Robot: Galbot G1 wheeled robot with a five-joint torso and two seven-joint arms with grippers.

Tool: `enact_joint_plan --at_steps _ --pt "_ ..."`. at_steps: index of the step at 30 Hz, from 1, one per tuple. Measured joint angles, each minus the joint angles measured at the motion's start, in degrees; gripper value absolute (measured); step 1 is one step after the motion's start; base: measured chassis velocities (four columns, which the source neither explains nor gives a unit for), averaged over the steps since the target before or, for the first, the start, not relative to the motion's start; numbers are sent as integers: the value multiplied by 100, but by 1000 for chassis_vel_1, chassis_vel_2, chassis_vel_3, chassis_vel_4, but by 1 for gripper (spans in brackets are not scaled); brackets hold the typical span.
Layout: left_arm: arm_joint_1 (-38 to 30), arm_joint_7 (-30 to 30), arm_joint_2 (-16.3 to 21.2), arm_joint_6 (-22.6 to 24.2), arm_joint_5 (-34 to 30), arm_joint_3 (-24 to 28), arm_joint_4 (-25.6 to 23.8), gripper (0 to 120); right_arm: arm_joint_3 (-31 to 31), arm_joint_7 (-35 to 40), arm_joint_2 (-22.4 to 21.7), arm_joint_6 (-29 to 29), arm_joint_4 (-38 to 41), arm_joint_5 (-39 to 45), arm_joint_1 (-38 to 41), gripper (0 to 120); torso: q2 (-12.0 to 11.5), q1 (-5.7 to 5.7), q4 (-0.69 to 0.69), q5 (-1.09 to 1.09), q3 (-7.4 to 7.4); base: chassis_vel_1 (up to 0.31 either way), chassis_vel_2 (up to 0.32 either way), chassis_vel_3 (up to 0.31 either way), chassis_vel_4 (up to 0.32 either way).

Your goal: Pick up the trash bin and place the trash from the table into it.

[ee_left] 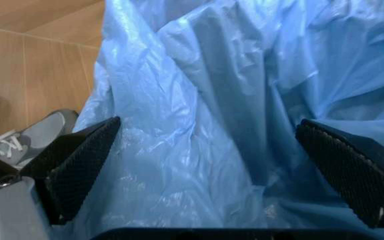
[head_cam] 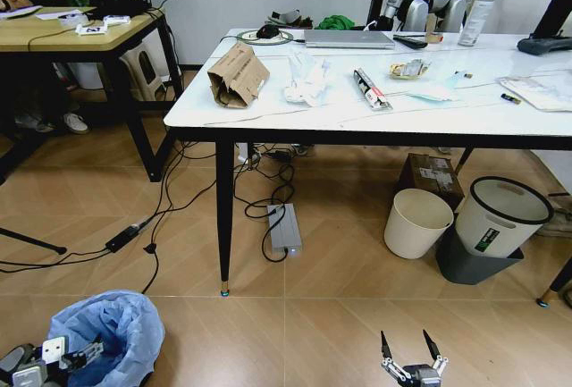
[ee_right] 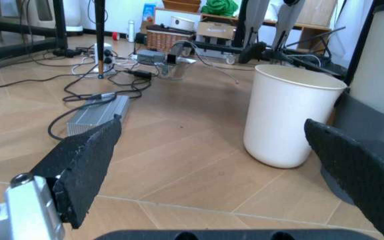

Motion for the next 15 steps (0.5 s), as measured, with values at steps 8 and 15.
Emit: enact_joint_plan --at_steps 8,15 --pt "-106 4 48 -22 80 -28 192 99 24 1 0 -2 6 -8 -10 100 1 0 0 -1 1 0 0 0 0" --pt "37 -20 35 -22 108 -142 -44 99 37 2 0 -3 -15 -7 3 100 1 0 0 1 1 0 0 0 0"
